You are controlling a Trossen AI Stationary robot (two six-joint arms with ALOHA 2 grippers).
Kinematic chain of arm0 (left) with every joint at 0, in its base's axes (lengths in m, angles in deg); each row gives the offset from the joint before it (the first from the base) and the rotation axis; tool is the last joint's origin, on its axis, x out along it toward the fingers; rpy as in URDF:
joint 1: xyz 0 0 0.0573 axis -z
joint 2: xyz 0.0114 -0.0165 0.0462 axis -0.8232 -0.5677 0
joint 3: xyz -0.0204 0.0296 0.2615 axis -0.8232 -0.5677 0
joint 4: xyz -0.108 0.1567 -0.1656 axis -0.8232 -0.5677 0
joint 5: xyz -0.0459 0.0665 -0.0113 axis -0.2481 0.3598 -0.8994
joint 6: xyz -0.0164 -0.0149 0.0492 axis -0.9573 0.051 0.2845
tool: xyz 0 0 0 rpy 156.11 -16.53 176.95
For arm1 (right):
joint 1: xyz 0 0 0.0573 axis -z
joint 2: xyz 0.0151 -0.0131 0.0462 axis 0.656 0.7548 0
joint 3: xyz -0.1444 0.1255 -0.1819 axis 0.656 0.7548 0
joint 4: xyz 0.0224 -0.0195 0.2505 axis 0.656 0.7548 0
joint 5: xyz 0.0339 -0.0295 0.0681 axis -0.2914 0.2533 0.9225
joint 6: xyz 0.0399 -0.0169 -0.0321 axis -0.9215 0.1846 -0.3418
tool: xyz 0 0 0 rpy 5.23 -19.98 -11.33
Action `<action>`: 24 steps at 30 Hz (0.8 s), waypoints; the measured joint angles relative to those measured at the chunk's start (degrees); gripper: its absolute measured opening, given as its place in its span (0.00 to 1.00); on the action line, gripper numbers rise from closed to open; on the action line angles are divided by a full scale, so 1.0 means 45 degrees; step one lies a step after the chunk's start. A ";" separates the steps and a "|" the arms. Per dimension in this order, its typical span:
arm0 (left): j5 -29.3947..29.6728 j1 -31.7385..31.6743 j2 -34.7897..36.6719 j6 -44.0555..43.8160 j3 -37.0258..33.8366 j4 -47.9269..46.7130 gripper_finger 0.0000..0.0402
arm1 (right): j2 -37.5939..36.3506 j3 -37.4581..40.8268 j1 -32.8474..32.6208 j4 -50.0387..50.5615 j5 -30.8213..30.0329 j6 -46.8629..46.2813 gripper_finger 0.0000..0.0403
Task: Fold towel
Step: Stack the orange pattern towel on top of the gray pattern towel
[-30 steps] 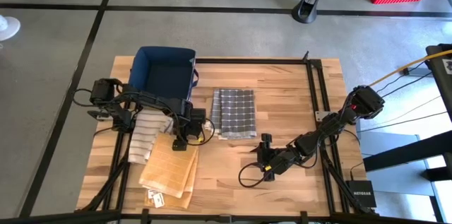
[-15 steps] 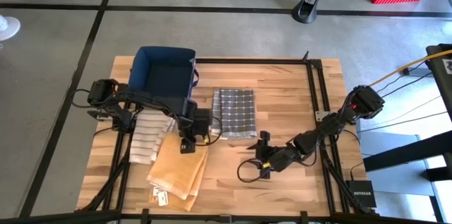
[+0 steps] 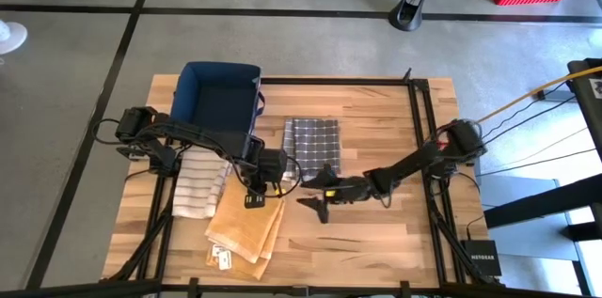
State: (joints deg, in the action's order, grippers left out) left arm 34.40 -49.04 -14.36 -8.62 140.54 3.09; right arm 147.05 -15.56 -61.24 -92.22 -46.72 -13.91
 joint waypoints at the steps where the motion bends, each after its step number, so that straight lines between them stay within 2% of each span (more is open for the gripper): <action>1: 0.0000 0.0000 0.0000 0.0038 0.0004 0.0006 0.04 | 0.0395 -0.0299 0.0080 -0.0185 0.0155 -0.0159 0.66; 5: 0.0008 -0.0005 0.0000 0.0057 0.0009 -0.0012 0.03 | 0.1829 -0.1803 0.0203 -0.0213 0.0703 -0.0248 0.67; 10: 0.0015 -0.0005 0.0000 0.0110 0.0014 -0.0082 0.03 | 0.2899 -0.3289 0.0577 -0.0174 0.0238 -0.0336 0.67; 15: 0.0034 -0.0010 0.0000 0.0141 0.0014 -0.0107 0.04 | 0.3351 -0.3888 0.0857 0.0720 0.0127 -0.0867 0.67; 18: 0.0033 -0.0010 0.0000 0.0164 0.0014 -0.0082 0.04 | 0.3615 -0.4025 0.0919 0.0498 0.0560 -0.0951 0.67; 21: 0.0034 -0.0010 0.0000 0.0212 0.0014 -0.0087 0.03 | 0.3924 -0.4432 0.0902 0.0336 0.0798 -0.0948 0.63; 24: 0.0029 -0.0010 0.0000 0.0239 0.0014 -0.0088 0.04 | 0.4131 -0.4722 0.0916 0.0341 0.0939 -0.0623 0.51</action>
State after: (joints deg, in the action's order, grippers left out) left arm 34.54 -49.08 -14.36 -7.55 140.60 2.70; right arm 165.64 -36.80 -57.12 -90.69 -42.49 -16.71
